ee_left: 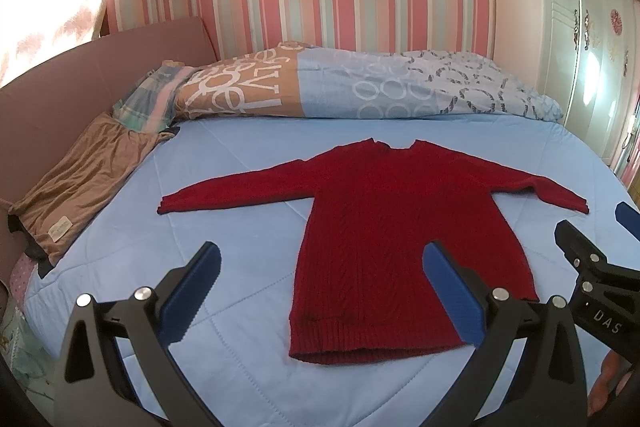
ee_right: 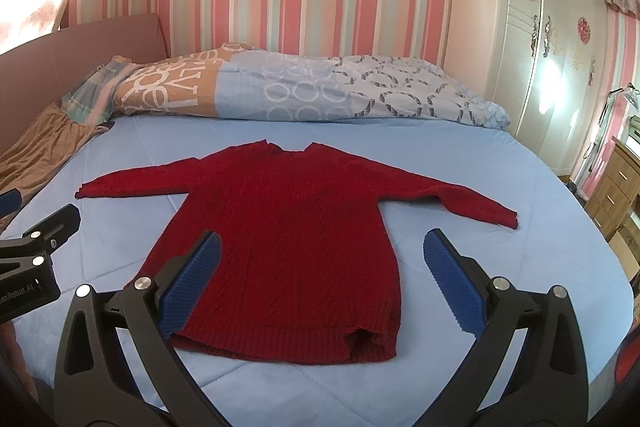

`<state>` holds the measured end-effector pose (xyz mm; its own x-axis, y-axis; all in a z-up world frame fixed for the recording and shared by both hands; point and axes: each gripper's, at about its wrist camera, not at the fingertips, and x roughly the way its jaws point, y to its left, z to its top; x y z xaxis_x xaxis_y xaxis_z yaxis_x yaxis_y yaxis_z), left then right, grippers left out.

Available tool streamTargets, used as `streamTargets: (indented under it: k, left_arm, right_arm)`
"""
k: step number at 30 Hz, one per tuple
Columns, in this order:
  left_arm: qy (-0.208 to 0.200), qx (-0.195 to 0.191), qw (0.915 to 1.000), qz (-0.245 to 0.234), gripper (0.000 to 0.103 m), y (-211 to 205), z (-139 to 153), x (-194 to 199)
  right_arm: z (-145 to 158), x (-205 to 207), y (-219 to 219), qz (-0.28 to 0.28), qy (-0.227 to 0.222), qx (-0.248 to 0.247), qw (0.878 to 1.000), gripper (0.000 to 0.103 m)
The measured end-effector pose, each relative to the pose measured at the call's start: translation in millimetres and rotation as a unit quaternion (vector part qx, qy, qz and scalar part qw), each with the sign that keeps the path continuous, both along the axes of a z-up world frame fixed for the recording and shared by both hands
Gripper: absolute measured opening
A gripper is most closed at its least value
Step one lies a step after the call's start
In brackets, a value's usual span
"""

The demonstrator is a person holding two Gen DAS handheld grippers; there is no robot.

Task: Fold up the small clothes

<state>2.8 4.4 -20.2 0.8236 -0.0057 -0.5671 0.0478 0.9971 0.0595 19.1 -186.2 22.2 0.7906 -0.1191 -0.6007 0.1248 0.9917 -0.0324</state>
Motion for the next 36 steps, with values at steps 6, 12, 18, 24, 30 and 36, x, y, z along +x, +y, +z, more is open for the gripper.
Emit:
streamTargets:
  k: [6, 12, 18, 24, 30, 36]
  left_arm:
    - [0.009, 0.008, 0.9999, -0.002, 0.101, -2, -11, 14]
    - [0.019, 0.013, 0.9997, -0.010, 0.101, -11, -28, 46]
    - [0.052, -0.002, 0.9983, -0.025, 0.101, -20, -42, 92]
    - [0.087, 0.001, 0.9954, -0.041, 0.101, -47, -32, 147]
    - [0.100, 0.035, 0.9916, -0.075, 0.101, -103, -24, 205]
    - [0.095, 0.049, 0.9877, -0.114, 0.101, -168, -45, 249]
  right_arm:
    - [-12, 14, -4, 0.000, 0.010, 0.000, 1.000, 0.100]
    - [-35, 37, -12, 0.003, 0.020, 0.002, 1.000, 0.100]
    - [-58, 74, -38, -0.008, 0.061, 0.008, 0.998, 0.100]
    - [-50, 107, -73, -0.041, 0.082, 0.014, 0.996, 0.100]
    - [-42, 140, -121, -0.058, 0.083, -0.015, 0.995, 0.100]
    - [-67, 163, -197, -0.097, 0.089, -0.028, 0.991, 0.100]
